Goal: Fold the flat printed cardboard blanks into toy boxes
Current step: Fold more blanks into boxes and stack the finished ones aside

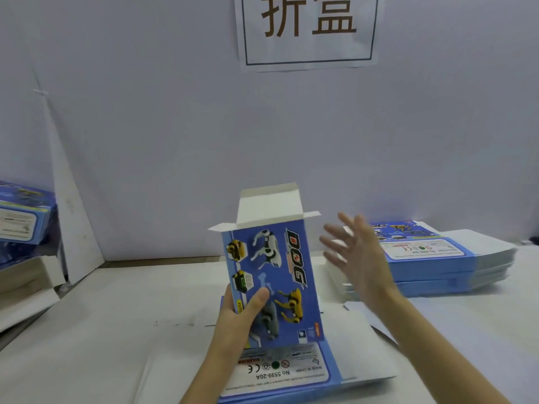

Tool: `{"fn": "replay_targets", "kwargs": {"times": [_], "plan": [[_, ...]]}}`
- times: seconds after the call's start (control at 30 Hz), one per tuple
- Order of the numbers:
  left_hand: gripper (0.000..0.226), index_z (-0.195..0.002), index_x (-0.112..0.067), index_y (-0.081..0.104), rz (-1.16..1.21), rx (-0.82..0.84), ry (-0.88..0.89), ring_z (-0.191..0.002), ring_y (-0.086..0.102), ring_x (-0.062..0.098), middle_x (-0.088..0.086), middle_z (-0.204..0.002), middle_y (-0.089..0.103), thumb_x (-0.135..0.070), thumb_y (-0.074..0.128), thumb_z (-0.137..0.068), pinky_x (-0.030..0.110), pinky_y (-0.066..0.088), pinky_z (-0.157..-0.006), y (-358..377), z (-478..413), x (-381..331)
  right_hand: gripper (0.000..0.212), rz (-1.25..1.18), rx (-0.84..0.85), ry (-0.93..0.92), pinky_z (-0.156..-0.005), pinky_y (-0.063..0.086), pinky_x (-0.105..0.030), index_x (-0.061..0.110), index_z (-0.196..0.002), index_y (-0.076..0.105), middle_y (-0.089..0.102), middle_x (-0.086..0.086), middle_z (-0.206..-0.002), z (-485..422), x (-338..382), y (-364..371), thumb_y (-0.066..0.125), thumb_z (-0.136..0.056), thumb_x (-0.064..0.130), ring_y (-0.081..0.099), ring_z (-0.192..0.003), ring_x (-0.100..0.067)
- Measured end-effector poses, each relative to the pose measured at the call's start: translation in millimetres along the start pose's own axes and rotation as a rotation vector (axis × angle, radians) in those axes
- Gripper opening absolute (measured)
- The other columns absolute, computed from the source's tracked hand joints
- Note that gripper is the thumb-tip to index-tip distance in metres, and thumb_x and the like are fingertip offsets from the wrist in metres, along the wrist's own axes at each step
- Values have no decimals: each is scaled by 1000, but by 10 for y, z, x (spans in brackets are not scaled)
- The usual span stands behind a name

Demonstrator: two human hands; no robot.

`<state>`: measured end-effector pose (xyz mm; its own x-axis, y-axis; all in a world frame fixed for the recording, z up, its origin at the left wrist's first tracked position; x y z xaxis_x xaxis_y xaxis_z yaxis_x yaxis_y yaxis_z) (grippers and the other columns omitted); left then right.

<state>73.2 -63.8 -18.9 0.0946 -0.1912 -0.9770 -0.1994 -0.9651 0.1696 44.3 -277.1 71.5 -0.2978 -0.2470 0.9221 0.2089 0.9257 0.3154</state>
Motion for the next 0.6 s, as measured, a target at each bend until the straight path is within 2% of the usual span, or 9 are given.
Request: {"fn": "replay_targets", "kwargs": {"times": [0.1, 0.13, 0.2, 0.3, 0.4, 0.5, 0.6], "plan": [[55, -119, -26, 56, -33, -42, 27, -88, 70, 9, -7, -98, 74, -46, 64, -68, 19, 54, -61, 44, 25, 51, 63, 232, 95, 36, -102, 45, -44, 31, -145, 31, 50, -3, -142, 225, -540, 90, 59, -90, 37, 55, -122, -19], [59, -125, -27, 54, -59, -47, 44, -93, 68, 9, -6, -106, 71, -48, 62, -70, 16, 53, -63, 61, 38, 57, 66, 251, 139, 41, -98, 50, -45, 33, -144, 33, 55, 0, -138, 299, -692, 137, 64, -87, 40, 58, -120, -19], [68, -135, -28, 48, -118, -42, 58, -96, 66, 5, -7, -113, 66, -52, 59, -72, 11, 51, -60, 105, 63, 83, 71, 211, 156, 35, -79, 59, -36, 31, -140, 38, 67, 5, -121, 413, -886, 173, 74, -80, 44, 67, -107, -18], [73, -138, -29, 43, -172, -25, 78, -92, 66, 0, -9, -111, 65, -53, 59, -71, 14, 53, -60, 131, 82, 92, 74, 193, 89, 20, -66, 59, -28, 26, -138, 43, 71, 10, -110, 473, -999, 97, 78, -75, 42, 71, -97, -16], [65, -126, -30, 50, -169, -73, 85, -90, 68, 1, -12, -102, 69, -54, 62, -67, 23, 57, -63, 65, 65, 96, 85, 226, 79, 2, -67, 59, -28, 29, -140, 41, 70, 11, -113, 493, -1010, 59, 78, -67, 49, 70, -99, -16], [52, -110, -27, 60, -166, -117, 101, -87, 69, 5, -14, -89, 72, -55, 62, -66, 21, 57, -64, 17, 51, 95, 90, 233, 94, -16, -71, 59, -29, 34, -145, 33, 67, 13, -117, 520, -1005, 68, 78, -68, 48, 67, -105, -14], [31, -95, -22, 67, -81, -172, 131, -86, 69, 12, -7, -85, 74, -43, 62, -73, 21, 55, -66, -72, 31, 71, 84, 267, 128, -43, -89, 56, -36, 48, -144, 21, 52, 19, -137, 528, -986, 101, 73, -78, 41, 55, -122, -7]]}}
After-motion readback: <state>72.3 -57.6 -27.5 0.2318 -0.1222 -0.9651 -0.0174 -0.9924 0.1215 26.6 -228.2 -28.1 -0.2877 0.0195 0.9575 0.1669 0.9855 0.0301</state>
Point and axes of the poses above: each hand's wrist, its own z-axis away from the middle knuckle, its own y-axis out of the palm, x = y × z, the point moved 10 cm from there along -z, towards the middle knuckle
